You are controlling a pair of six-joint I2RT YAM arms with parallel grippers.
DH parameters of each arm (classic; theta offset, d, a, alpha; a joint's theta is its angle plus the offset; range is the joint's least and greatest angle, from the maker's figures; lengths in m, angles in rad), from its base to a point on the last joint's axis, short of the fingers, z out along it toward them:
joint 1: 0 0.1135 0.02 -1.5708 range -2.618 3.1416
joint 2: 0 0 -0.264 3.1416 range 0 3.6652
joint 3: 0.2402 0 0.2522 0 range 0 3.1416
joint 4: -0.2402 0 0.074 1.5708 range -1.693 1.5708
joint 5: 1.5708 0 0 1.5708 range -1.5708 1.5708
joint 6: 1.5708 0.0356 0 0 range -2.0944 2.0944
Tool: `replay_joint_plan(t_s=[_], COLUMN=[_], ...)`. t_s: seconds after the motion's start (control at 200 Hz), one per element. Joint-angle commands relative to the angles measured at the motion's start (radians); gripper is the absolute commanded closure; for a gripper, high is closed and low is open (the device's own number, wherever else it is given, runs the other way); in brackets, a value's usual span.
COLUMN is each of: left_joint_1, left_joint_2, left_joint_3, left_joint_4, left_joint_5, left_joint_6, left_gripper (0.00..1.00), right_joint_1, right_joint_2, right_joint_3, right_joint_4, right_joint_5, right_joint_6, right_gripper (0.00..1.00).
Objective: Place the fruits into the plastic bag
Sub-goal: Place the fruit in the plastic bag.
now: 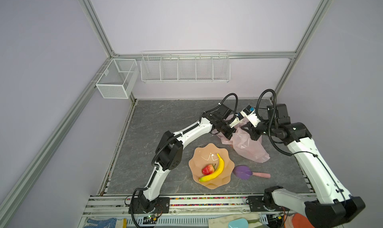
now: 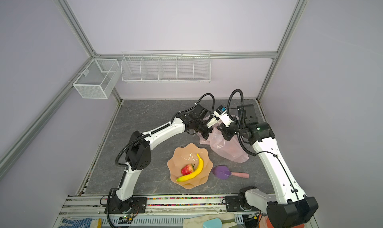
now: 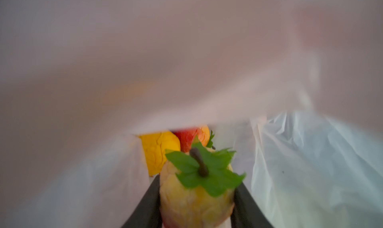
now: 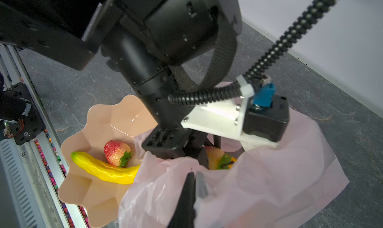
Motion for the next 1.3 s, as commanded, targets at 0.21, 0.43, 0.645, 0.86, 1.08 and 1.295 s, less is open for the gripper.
replay_joint_plan(t_s=[0.21,0.43,0.645,0.86,1.08,1.295], left_joint_1=[-0.031,-0.014,0.023,0.054,0.088,0.096], left_joint_2=[0.128,0.013,-0.127,-0.267,-0.405,-0.44], left_joint_3=[0.152,0.03,-0.062,-0.191,-0.323,-0.302], left_joint_4=[0.066,0.164,0.143,0.057,0.039,-0.175], left_joint_5=[0.071,0.046,-0.048,-0.186,-0.175,-0.287], left_joint_6=[-0.11,-0.172,-0.215,-0.177,-0.151,-0.078], left_gripper=[0.29,0.08,0.05,0.06,0.05,0.05], right_joint_1=[-0.003,-0.004,-0.006,-0.009,-0.013,-0.012], right_joint_2=[-0.019,-0.03,-0.038,-0.046,-0.046,-0.043], right_joint_3=[-0.019,-0.027,-0.044,-0.064,-0.069,-0.063], right_joint_4=[0.064,0.081,0.092,0.091,0.094,0.096], right_joint_5=[-0.037,-0.023,-0.003,0.025,0.036,0.037], right_joint_6=[0.036,0.048,0.067,0.072,0.078,0.074], right_gripper=[0.93,0.93,0.93,0.93,0.93,0.93])
